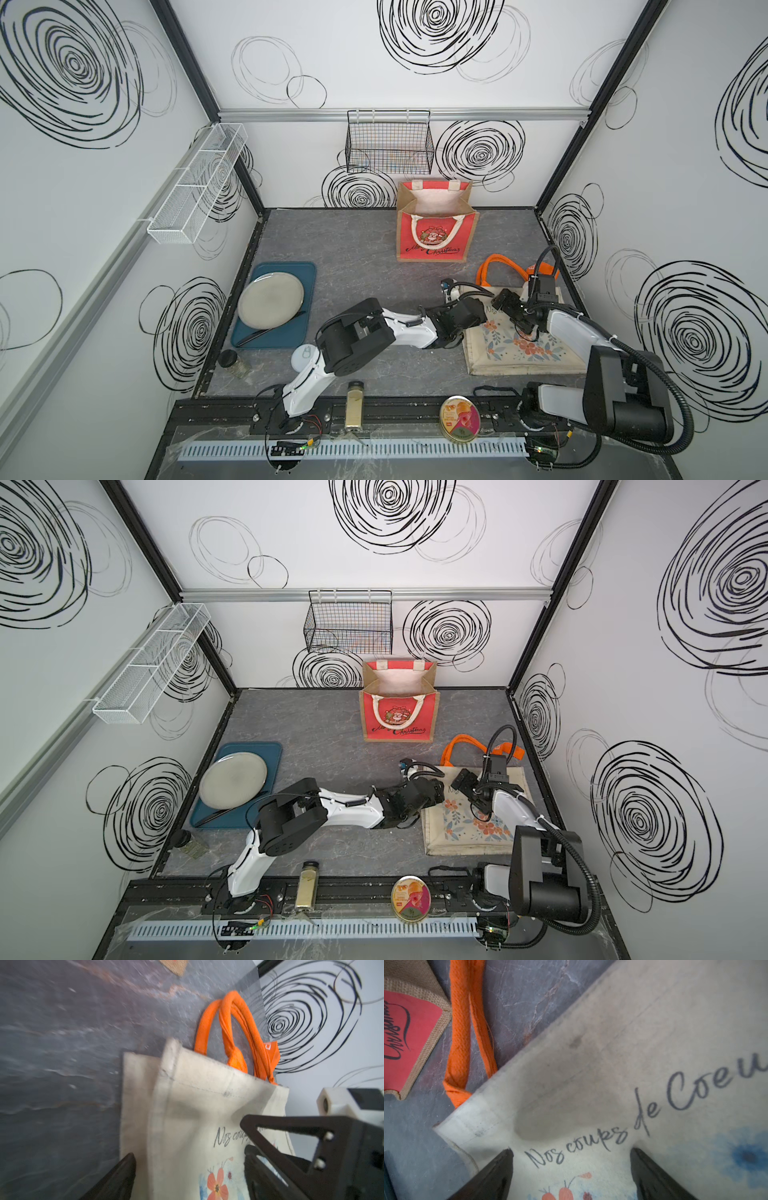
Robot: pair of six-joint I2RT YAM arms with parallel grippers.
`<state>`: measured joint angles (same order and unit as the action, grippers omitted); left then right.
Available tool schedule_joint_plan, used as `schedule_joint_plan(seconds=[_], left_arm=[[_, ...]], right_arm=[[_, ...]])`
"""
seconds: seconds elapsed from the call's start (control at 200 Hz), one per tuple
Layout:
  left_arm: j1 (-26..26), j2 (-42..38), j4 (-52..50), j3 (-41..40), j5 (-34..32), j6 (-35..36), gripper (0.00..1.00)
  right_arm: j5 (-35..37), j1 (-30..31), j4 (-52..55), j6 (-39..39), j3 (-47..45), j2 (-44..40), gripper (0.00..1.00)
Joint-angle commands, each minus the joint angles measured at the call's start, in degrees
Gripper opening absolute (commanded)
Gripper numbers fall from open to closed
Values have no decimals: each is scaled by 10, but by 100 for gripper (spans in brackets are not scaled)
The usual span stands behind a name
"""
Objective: Put away the canvas bag
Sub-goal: Move the canvas bag to the center of the board.
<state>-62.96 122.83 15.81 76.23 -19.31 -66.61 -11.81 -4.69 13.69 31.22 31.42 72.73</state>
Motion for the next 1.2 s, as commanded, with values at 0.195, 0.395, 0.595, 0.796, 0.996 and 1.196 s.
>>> schedule_joint_plan(seconds=[0.195,0.395,0.595,0.796,0.996,1.196], left_arm=[[108,-266,49,-158,36,145,99],[252,-431,84,-297,217,195,99],[358,-523,-24,-327,238,218,99],[471,-527,-7,-324,331,171,99],[499,-515,-59,-276,344,204,99],[506,-525,-129,-242,322,252,99]], right_arm=[[31,45,48,-93,172,-40,100],[58,114,11,-186,322,-9,100],[-25,158,-9,-270,458,83,100],[-95,207,39,-361,638,239,100],[-108,266,175,-501,816,393,92],[-105,284,195,-533,854,445,88]])
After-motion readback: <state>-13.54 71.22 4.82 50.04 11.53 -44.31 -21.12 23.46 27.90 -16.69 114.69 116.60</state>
